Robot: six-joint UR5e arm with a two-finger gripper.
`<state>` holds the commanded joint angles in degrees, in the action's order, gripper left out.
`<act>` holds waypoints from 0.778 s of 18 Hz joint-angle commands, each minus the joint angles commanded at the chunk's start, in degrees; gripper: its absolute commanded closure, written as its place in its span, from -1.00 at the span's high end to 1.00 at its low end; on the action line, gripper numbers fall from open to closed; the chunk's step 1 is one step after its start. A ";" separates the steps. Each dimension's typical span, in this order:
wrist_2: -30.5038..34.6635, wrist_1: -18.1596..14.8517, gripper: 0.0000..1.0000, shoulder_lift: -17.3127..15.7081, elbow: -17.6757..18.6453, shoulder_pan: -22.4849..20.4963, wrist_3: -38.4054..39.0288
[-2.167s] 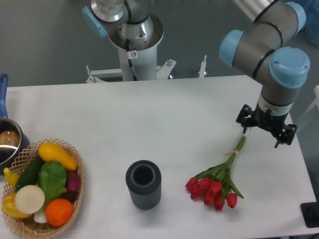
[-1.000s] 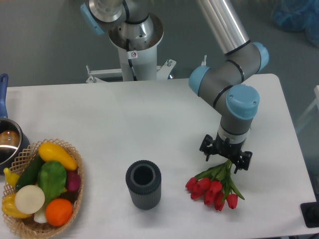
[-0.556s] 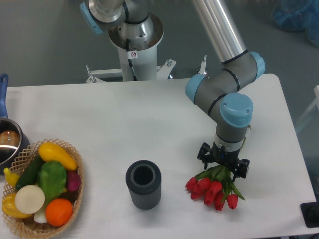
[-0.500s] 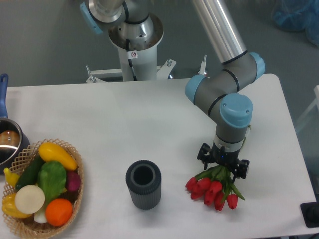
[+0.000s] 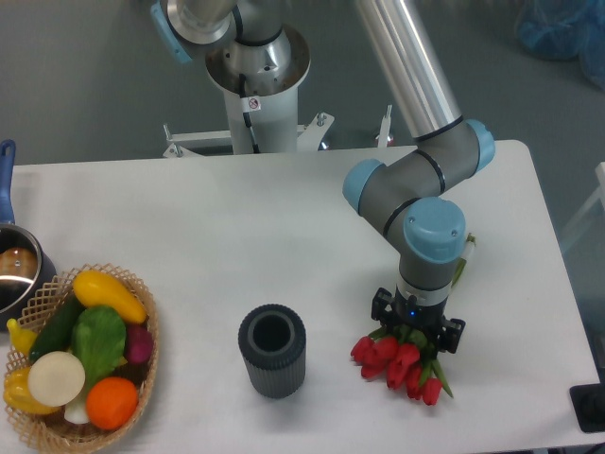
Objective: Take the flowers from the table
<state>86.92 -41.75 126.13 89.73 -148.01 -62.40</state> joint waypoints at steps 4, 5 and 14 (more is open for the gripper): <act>-0.09 -0.09 -0.82 -1.05 -0.17 -0.09 0.18; -0.09 -0.09 -0.85 -1.75 -0.17 -0.17 0.18; -0.09 -0.97 -1.00 -6.15 -1.23 -2.55 0.18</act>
<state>86.84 -42.71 119.98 88.51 -150.56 -62.23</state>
